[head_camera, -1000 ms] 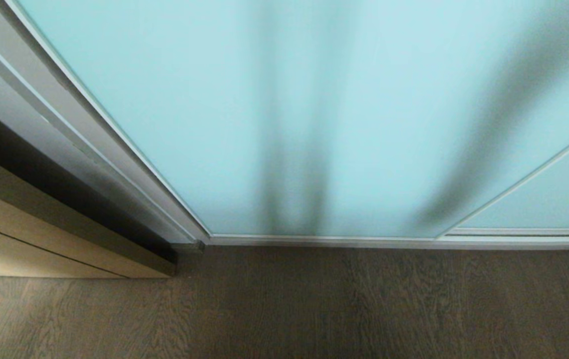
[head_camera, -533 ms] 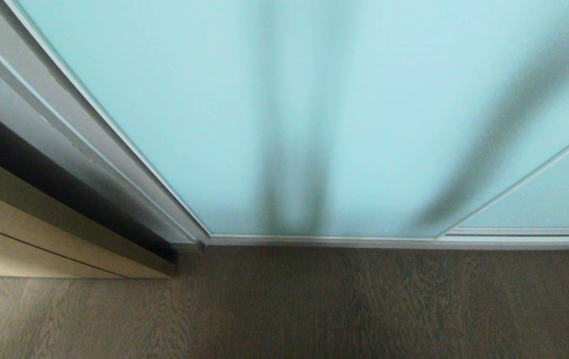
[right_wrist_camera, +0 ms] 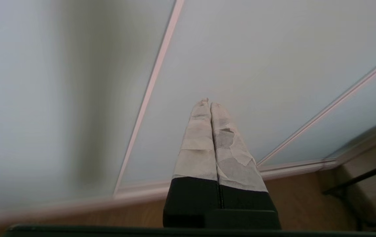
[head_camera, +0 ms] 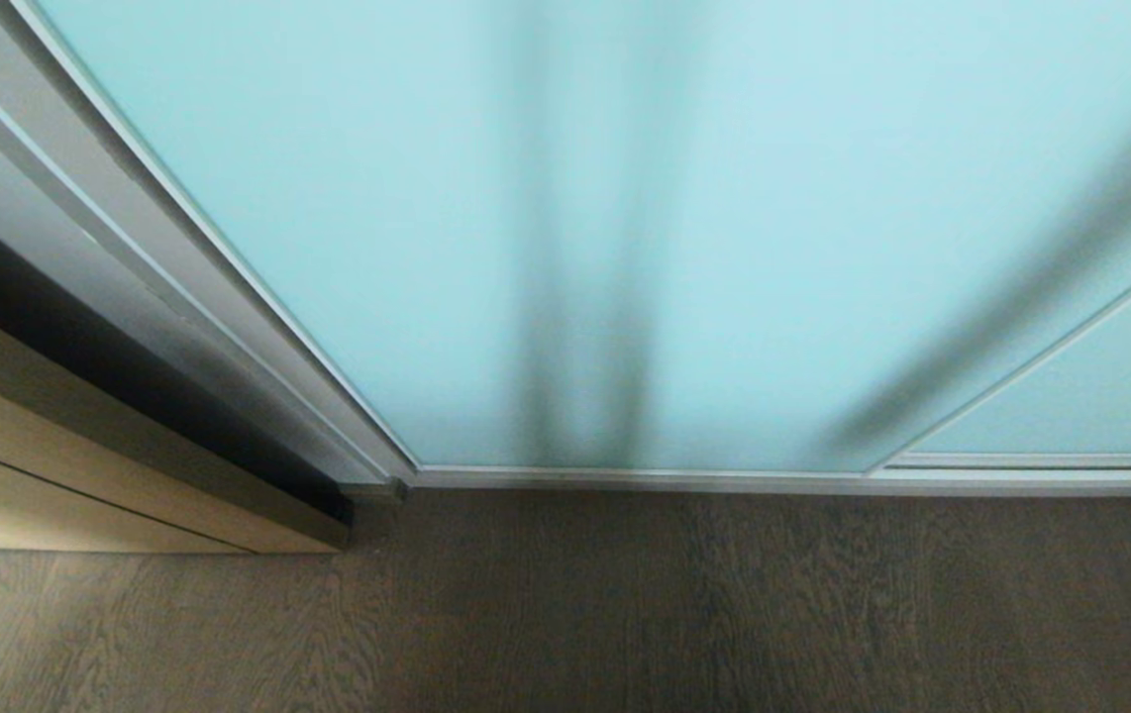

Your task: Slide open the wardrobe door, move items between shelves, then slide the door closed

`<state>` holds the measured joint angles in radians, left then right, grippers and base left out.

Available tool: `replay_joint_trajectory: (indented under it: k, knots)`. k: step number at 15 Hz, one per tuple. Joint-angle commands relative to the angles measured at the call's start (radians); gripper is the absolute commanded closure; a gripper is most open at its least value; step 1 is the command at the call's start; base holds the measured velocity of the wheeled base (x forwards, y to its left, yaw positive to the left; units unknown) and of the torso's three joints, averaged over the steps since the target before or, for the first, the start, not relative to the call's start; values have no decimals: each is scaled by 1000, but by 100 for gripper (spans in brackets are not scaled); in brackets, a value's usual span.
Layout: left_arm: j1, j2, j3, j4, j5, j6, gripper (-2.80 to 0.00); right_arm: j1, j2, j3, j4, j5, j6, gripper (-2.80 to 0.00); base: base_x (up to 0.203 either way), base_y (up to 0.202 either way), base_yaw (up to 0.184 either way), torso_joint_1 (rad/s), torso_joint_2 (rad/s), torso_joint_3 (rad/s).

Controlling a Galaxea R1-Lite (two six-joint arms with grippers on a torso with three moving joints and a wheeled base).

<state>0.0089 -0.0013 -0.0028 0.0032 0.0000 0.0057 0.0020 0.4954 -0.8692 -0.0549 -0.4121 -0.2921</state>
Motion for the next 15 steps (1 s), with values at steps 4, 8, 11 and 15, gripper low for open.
replay_joint_trajectory:
  k: [4, 8, 11, 15]
  knots:
    - [0, 0, 0, 0, 0, 0, 0, 29, -248, 325, 9, 52, 6, 0, 0, 0, 0, 0, 0, 0]
    - [0, 0, 1, 0, 0, 0, 0, 11, -415, 457, 147, 133, 32, 0, 0, 0, 0, 0, 0, 0]
    - [0, 0, 0, 0, 0, 0, 0, 6, -500, 550, 217, 223, 143, 0, 0, 0, 0, 0, 0, 0]
    - [0, 0, 1, 0, 0, 0, 0, 6, -499, 753, 90, 238, 252, 0, 0, 0, 0, 0, 0, 0]
